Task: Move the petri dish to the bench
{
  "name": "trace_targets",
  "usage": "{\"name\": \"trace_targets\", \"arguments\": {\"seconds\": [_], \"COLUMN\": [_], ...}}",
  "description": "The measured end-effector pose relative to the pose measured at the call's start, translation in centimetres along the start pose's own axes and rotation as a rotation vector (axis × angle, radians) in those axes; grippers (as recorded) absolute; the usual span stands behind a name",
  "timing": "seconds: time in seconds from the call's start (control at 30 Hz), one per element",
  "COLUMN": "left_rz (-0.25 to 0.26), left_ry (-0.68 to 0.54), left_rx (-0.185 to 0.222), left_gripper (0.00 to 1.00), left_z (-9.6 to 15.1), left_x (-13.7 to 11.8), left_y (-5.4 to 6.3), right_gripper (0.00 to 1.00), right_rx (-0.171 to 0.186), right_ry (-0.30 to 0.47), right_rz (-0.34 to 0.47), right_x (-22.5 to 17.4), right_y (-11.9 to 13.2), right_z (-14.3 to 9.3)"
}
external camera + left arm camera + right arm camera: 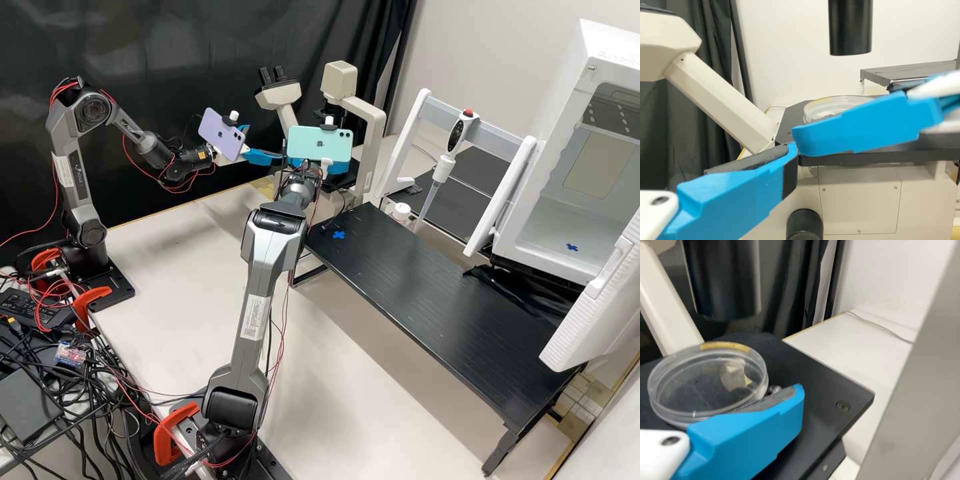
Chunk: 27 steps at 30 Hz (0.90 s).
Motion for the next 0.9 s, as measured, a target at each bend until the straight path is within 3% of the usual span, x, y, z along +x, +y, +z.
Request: {"name": "trace_targets", "arguments": {"seconds": [0.37,0.67,0.9], "left_rz": [0.000,0.000,0.000], "left_ry": [0.000,0.000,0.000], "left_rx": [0.000,0.000,0.000], "left_gripper": [1.00,1.00,1.00], "left_z": [0.0,0.0,0.0], "left_x": [0.0,0.0,0.0], "left_y": [0.0,0.0,0.0], "right_gripper": [1.00,1.00,1.00], "right_rx": [0.013,0.001,0.001], "right_ry": [0.018,0.055,0.060], "right_rz": [0.089,0.098,0.097], "right_x": [-0.2,-0.9,-0.9], "right_y": [-1.4,-3.5,-3.6], "right_z": [1.2,0.4,0.1]}}
